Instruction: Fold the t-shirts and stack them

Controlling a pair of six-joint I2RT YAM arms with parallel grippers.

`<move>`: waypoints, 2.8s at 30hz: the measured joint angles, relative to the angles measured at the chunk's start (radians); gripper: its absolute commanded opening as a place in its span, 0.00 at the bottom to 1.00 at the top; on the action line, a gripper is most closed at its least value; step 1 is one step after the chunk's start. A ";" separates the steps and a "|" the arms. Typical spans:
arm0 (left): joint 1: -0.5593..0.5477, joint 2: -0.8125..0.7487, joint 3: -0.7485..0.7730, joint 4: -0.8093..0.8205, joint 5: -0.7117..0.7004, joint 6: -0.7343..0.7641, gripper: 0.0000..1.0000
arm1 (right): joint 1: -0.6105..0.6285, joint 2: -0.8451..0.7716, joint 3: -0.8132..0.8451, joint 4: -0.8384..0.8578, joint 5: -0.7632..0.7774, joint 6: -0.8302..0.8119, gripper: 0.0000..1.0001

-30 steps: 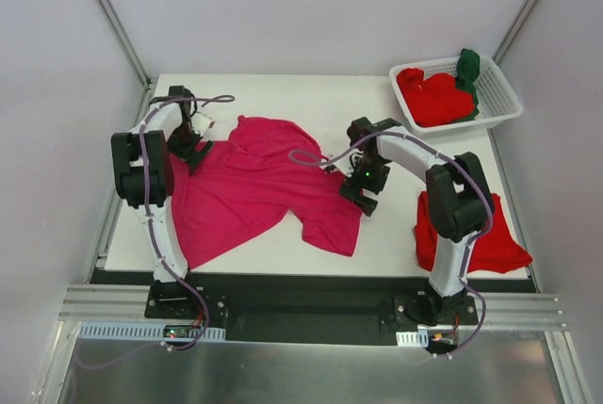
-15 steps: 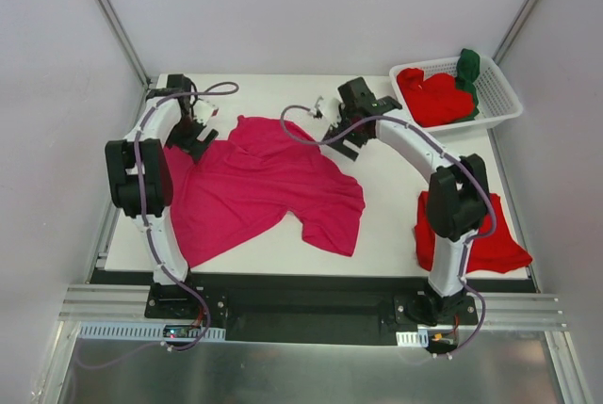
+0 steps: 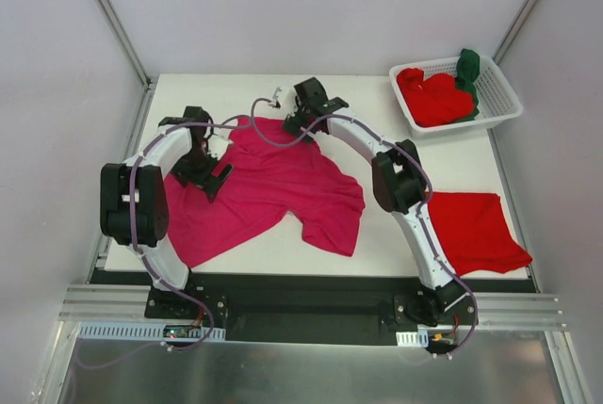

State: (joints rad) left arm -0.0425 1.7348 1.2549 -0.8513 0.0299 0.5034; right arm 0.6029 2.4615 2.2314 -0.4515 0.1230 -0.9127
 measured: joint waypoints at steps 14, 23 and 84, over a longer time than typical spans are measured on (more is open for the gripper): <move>-0.058 -0.080 -0.134 0.002 -0.006 -0.042 0.99 | 0.011 -0.004 -0.134 0.191 -0.034 0.048 0.96; -0.083 -0.090 -0.187 -0.009 0.014 -0.044 0.99 | 0.011 -0.004 -0.174 0.232 0.010 0.014 0.96; -0.139 -0.309 -0.406 -0.074 -0.040 0.119 0.99 | -0.234 -0.025 -0.326 0.377 0.457 -0.394 0.96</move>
State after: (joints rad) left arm -0.1814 1.4261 0.8486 -0.9253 -0.0097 0.6224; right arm 0.3691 2.4367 1.9053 -0.0750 0.5804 -1.3064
